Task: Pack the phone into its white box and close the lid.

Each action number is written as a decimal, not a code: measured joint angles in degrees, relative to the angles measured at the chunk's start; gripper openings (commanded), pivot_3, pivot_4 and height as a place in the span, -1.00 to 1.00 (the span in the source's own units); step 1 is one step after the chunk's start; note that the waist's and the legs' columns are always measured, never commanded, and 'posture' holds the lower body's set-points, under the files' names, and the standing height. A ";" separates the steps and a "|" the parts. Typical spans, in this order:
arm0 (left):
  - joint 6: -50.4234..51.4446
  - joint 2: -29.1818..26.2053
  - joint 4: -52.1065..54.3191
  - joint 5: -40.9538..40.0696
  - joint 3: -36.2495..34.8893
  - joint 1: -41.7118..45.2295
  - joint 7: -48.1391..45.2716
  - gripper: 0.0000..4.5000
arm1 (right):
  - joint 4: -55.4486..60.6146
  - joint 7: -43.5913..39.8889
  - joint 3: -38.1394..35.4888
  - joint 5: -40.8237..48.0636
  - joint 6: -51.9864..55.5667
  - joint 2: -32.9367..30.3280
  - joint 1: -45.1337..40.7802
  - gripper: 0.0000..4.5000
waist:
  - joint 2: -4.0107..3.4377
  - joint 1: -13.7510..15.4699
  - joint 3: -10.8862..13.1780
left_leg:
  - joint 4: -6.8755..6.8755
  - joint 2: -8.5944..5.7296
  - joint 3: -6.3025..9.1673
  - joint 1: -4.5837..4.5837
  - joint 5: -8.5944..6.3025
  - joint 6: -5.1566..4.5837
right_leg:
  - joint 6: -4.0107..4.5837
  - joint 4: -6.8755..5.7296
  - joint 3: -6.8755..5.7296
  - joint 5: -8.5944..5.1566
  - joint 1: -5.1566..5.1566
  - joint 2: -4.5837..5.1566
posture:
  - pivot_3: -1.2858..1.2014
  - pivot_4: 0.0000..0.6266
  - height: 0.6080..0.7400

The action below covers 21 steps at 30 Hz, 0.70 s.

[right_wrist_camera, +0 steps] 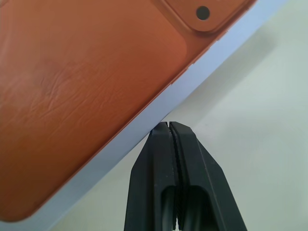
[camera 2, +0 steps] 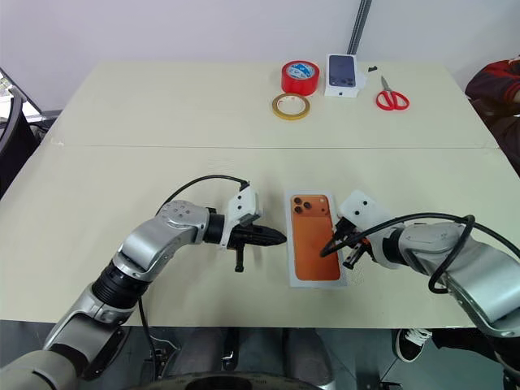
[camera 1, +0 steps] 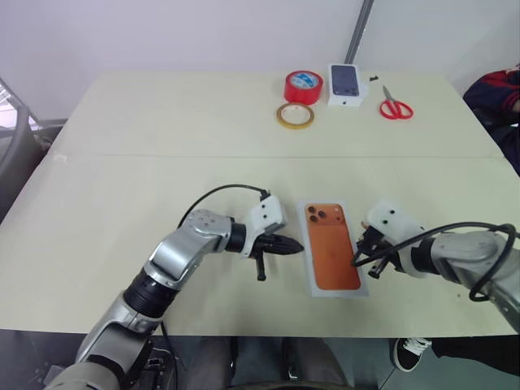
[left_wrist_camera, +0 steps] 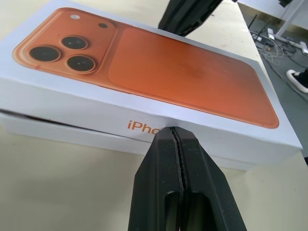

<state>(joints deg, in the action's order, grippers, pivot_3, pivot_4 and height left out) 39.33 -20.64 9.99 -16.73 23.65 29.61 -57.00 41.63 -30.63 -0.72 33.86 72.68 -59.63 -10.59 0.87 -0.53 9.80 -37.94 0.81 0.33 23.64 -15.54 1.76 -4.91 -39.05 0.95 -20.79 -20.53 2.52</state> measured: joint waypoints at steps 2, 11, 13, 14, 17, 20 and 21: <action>-0.01 0.02 -0.16 0.00 -0.11 0.00 0.06 -1.00 | 0.18 0.00 0.02 0.00 0.00 0.00 0.29 -0.98 | 0.00 0.00 0.00 | 0.00 0.00 0.00 0.00 0.00 0.00 | 0.00 0.00 0.00 0.00 0.00 0.00 | 0.03 -0.52 1.00; -0.02 0.16 -0.55 0.00 -0.13 0.00 0.25 -1.00 | 0.25 0.00 1.07 -1.17 -0.07 0.15 0.46 -0.98 | 0.00 -0.02 0.00 | 0.00 0.00 0.00 -0.01 0.00 0.00 | 0.00 0.00 0.00 0.00 0.00 0.00 | 0.03 -0.52 1.00; -0.02 0.01 -0.87 0.01 -0.10 0.00 0.21 -1.00 | 0.24 0.00 1.57 -1.63 -0.28 0.39 0.45 -0.98 | 0.00 -0.03 0.00 | 0.00 0.00 0.00 -0.01 0.00 0.00 | 0.00 0.00 0.00 0.00 0.00 0.00 | 0.03 -0.52 1.00; 0.00 -0.28 -1.03 0.03 0.01 -0.01 0.14 -1.00 | 0.23 0.01 1.79 -1.82 -0.41 0.69 0.43 -0.98 | 0.00 -0.05 0.00 | 0.00 0.00 0.00 -0.01 0.00 0.00 | 0.00 -0.01 0.00 0.00 0.00 0.00 | 0.03 -0.52 1.00; 0.14 -0.89 -1.12 0.01 0.07 -0.01 0.14 -1.00 | 0.20 -0.03 2.46 -2.17 -0.58 1.22 0.30 -0.98 | 0.00 -0.07 0.00 | 0.00 0.00 0.00 -0.01 0.00 0.00 | 0.00 -0.01 0.00 0.00 0.00 0.00 | 0.03 -0.52 1.00; 0.25 -1.28 -1.13 -0.05 -0.05 -0.01 0.17 -1.00 | 0.20 -0.15 2.56 -2.23 -0.62 1.24 0.22 -0.98 | 0.00 -0.06 0.00 | 0.00 0.00 0.00 -0.01 0.00 0.00 | 0.00 -0.01 0.00 0.00 0.00 0.00 | 0.03 -0.52 1.00; 0.25 -1.30 -1.24 -0.06 -0.24 -0.01 0.31 -1.00 | 0.20 -0.19 2.60 -2.26 -0.63 1.24 0.20 -0.98 | 0.00 -0.06 0.00 | 0.00 0.00 0.00 -0.01 0.00 0.00 | 0.00 -0.01 0.00 0.00 0.00 0.00 | 0.03 -0.52 1.00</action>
<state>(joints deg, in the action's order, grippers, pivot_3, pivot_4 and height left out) 39.58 -21.94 8.75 -16.79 23.41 29.60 -56.69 41.83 -30.82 1.87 31.60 72.06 -58.39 -10.39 0.87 -0.59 9.80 -37.94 0.82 0.33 23.63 -15.54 1.76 -4.91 -39.06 0.96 -20.79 -20.53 2.52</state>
